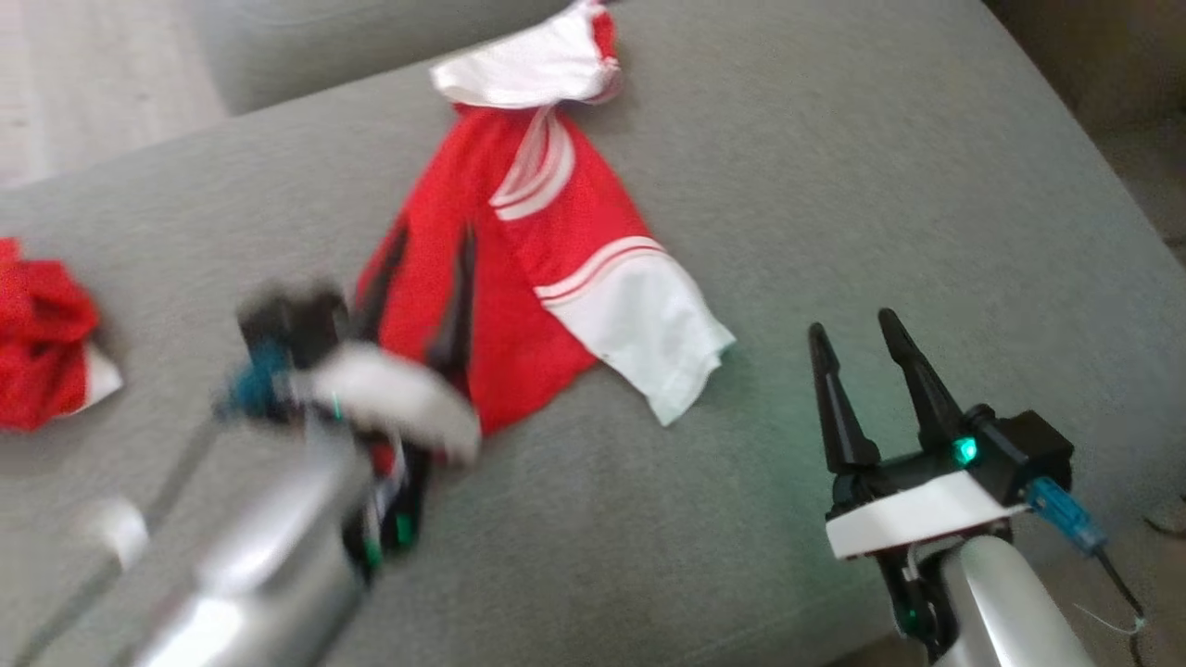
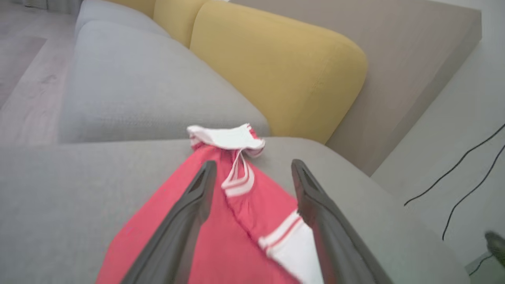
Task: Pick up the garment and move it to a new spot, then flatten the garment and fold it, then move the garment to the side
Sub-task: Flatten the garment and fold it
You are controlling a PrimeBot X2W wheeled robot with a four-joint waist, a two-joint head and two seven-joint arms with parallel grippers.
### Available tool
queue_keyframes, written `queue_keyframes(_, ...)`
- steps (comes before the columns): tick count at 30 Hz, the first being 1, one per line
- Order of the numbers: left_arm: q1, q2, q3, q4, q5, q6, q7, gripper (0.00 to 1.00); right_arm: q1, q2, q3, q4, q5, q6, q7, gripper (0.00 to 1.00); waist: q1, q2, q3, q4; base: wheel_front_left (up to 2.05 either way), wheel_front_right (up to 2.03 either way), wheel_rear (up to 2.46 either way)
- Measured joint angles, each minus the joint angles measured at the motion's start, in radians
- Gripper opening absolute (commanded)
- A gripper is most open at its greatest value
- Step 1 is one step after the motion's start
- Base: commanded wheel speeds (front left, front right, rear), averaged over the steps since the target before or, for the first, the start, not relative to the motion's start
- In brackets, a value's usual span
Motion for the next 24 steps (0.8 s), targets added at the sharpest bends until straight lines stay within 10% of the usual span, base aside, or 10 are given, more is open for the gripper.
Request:
queue_keyframes(8, 0.281, 0.053, -0.049, -0.135, 0.045, 0.111, -0.028, 1.00, 0.026, 0.000, -0.035, 0.012, -0.067, 0.000, 0.000, 1.00, 0.0000, 0.0000, -0.045, 0.110, 0.00, 0.00, 0.00)
queue_keyframes(24, 0.415, 0.038, -0.007, 0.013, 0.041, 0.085, -0.038, 1.00, 0.045, 0.001, -0.025, 0.036, -0.094, 0.000, 0.000, 1.00, 0.0001, 0.0000, -0.052, 0.174, 0.00, 0.00, 0.00)
